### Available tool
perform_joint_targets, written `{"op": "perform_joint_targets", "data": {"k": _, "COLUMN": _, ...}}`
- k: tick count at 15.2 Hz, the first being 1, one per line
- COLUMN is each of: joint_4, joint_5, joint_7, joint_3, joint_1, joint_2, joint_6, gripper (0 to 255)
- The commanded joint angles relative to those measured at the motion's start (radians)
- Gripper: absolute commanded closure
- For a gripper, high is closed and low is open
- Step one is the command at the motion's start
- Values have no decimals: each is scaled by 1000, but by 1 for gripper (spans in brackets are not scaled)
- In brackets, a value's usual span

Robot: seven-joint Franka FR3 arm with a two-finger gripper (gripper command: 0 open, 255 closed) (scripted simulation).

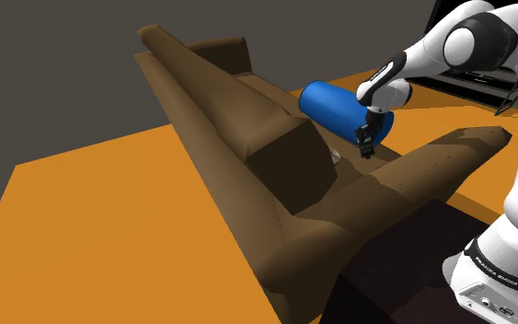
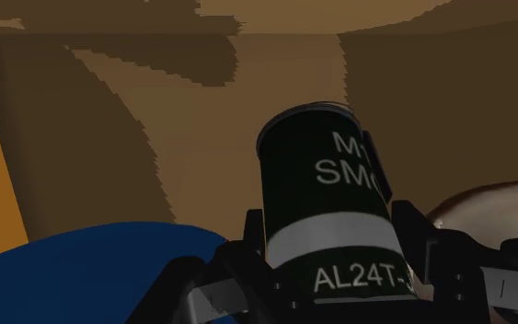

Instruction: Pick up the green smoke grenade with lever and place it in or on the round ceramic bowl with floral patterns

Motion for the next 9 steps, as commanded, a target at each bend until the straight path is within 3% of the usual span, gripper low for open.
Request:
{"op": "perform_joint_targets", "data": {"k": 1, "joint_4": -3, "joint_5": -8, "joint_7": 8, "joint_3": -6, "joint_1": 6, "joint_2": -21, "joint_6": -17, "gripper": 255}}
{"op": "perform_joint_targets", "data": {"k": 9, "joint_4": -3, "joint_5": -40, "joint_7": 31, "joint_3": -28, "joint_1": 22, "joint_2": -97, "joint_6": -91, "gripper": 255}}
